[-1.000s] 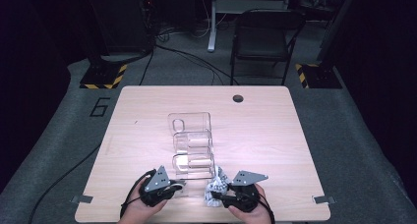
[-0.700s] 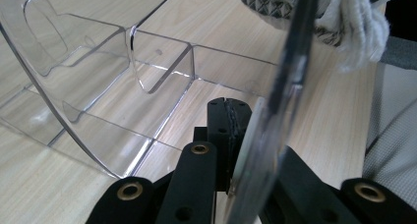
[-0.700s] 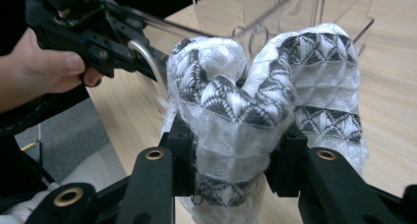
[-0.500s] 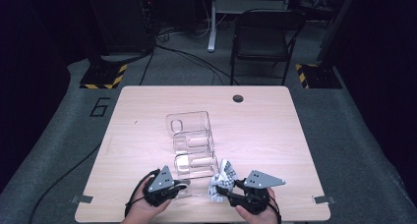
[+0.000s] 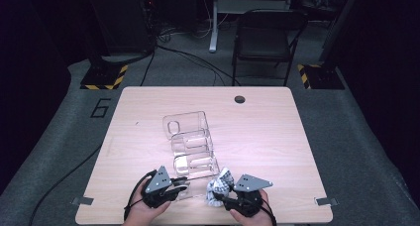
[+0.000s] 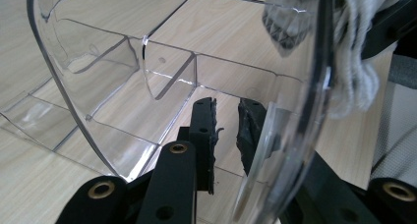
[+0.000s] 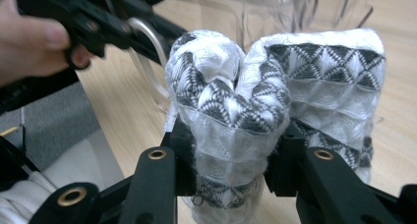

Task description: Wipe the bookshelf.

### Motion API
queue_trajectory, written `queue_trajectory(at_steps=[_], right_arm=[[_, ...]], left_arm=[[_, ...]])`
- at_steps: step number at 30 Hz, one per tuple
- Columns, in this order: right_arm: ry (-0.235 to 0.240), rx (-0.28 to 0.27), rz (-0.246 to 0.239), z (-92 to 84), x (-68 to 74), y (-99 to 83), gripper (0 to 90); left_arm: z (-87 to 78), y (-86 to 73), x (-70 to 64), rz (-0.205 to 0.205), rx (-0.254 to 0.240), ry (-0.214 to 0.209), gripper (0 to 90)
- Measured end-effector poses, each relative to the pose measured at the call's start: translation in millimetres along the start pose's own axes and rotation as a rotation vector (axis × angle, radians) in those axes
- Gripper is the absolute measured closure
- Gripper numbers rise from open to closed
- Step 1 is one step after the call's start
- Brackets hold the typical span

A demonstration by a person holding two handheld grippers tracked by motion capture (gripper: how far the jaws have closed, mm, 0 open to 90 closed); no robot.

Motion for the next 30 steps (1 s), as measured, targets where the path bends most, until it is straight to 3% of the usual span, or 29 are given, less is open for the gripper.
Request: queue_trajectory(at_steps=[4,5,8,11,22,23,30], right_arm=[[0.004,0.041,0.011,6.9,-2.9,-3.9,62.9],[0.009,0.044,0.007,8.5,-4.0,-4.8,62.8],[0.011,0.061,0.006,11.5,-5.2,-6.3,62.8],[0.017,0.08,0.016,15.4,-5.6,-8.3,62.7],[0.034,0.07,0.016,16.9,-3.7,-4.8,62.4],[0.038,0.069,0.017,17.3,-3.6,-4.5,62.3],[0.04,0.067,0.004,17.6,-5.7,-3.2,62.3]], left_arm=[[-2.3,-1.5,1.8,-0.007,-0.001,0.003,72.4],[-3.1,-2.6,3.3,-0.026,-0.009,0.01,69.5],[-4.5,-3.2,5.4,-0.018,-0.009,0.01,67.4],[-6.6,-4.8,7.0,-0.024,-0.013,0.035,59.0],[-11.9,-8.2,11.2,-0.037,0.004,0.048,54.0],[-11.7,-9.1,11.1,-0.053,0.006,0.045,53.3],[-14.4,-10.9,12.0,-0.05,0.018,0.041,53.9]])
Point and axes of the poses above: each handheld gripper's, and its own axes: z roughly forward along the jaws, y roughly out of its top, x roughly to its left, the point moved 1 cm from there along z, roughly forward along the jaws, and after that the axes turned 7 degrees about -z, right-handed, at the moved point
